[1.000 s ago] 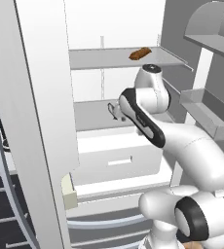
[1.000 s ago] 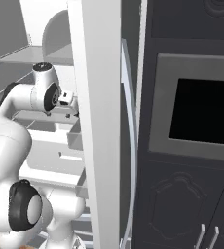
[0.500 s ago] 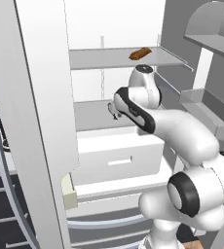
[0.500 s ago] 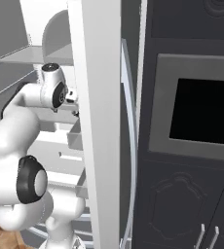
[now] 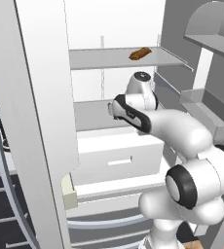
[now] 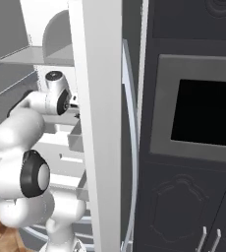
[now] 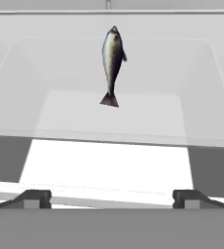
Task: Take the fish out of the fridge, briefly rinse it in the sink, and place it on the tray next to the sink.
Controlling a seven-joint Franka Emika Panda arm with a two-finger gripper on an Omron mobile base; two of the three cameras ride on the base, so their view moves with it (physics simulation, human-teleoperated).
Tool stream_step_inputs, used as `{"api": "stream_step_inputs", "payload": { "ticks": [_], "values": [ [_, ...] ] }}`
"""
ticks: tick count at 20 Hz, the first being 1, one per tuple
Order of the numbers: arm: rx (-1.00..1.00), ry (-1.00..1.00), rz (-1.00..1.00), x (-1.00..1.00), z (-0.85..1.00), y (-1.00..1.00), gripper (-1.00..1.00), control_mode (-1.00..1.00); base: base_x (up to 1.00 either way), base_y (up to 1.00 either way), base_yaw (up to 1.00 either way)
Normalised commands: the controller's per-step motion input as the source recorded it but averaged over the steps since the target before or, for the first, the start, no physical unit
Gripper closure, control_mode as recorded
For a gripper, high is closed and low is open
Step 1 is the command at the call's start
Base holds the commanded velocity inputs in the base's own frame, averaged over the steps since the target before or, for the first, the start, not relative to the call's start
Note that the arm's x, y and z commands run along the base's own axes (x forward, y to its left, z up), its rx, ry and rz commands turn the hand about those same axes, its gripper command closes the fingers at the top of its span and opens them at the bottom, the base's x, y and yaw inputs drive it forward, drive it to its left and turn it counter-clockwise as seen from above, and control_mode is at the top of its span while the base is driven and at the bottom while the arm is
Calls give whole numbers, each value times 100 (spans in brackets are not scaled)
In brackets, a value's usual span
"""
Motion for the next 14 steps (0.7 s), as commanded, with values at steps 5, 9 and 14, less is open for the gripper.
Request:
{"api": "stream_step_inputs", "payload": {
  "ticks": [5,9,14],
  "values": [
    [0,-2,0,56,-10,4,-100,-100,0,0,0],
    [0,-1,0,53,-8,13,-100,-100,0,0,0],
    [0,0,0,24,-2,12,-100,-100,0,0,0]
  ]
}}
